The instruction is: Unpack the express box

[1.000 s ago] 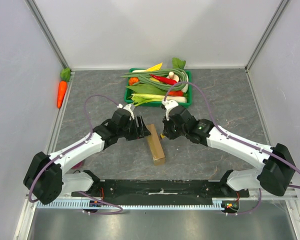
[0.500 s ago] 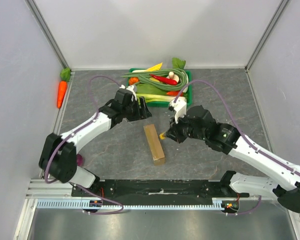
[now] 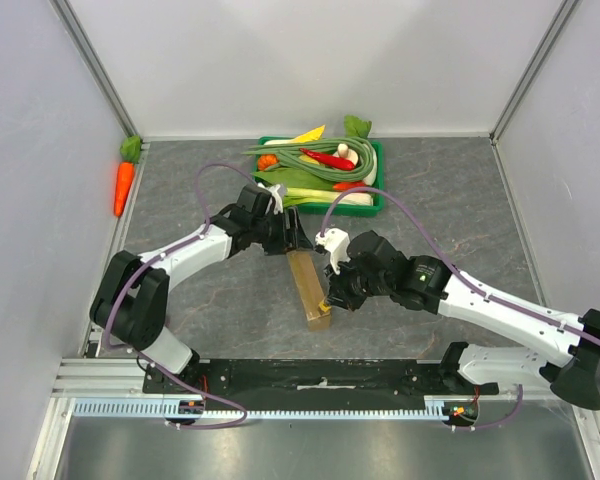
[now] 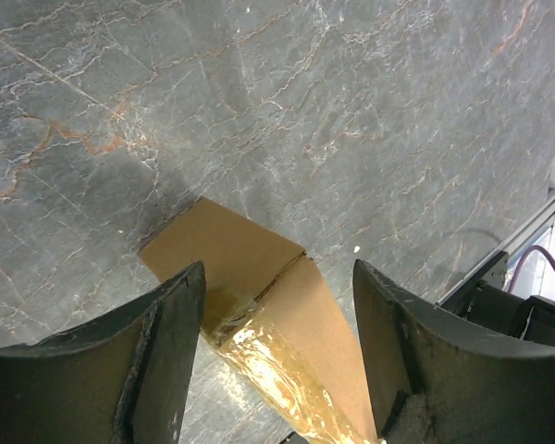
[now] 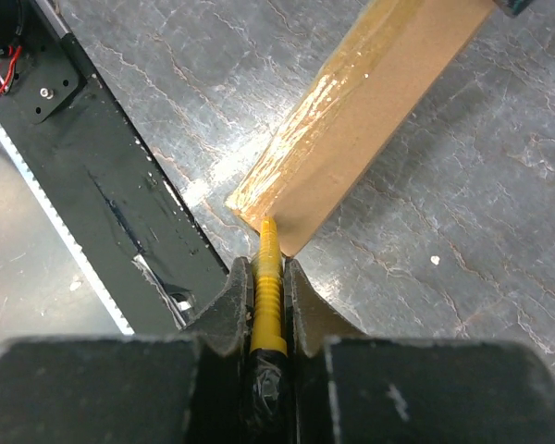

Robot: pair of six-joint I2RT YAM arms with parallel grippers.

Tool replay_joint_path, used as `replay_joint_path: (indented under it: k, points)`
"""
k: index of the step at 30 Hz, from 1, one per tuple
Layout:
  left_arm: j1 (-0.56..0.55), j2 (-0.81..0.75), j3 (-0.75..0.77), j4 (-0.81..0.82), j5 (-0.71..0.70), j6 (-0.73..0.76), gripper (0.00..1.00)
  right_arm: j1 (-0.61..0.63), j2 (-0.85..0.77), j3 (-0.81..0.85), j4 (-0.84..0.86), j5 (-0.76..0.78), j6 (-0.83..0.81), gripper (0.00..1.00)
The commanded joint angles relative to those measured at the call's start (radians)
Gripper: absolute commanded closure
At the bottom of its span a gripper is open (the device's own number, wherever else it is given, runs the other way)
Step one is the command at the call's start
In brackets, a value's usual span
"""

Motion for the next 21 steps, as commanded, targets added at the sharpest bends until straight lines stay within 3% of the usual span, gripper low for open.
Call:
replay_joint_path:
  k: [1, 11, 21]
  points:
    - [0.0, -0.041, -0.068, 0.043, 0.055, 0.006, 0.31, 0.004, 0.011, 0.001, -0.007, 0.125, -0.001, 1.0]
    - [0.0, -0.176, -0.205, 0.045, -0.019, -0.046, 0.39, 0.004, 0.058, 0.057, -0.004, 0.348, -0.002, 1.0]
    - [0.0, -0.385, -0.335, -0.035, -0.115, -0.109, 0.43, 0.002, 0.15, 0.16, 0.066, 0.417, -0.033, 1.0]
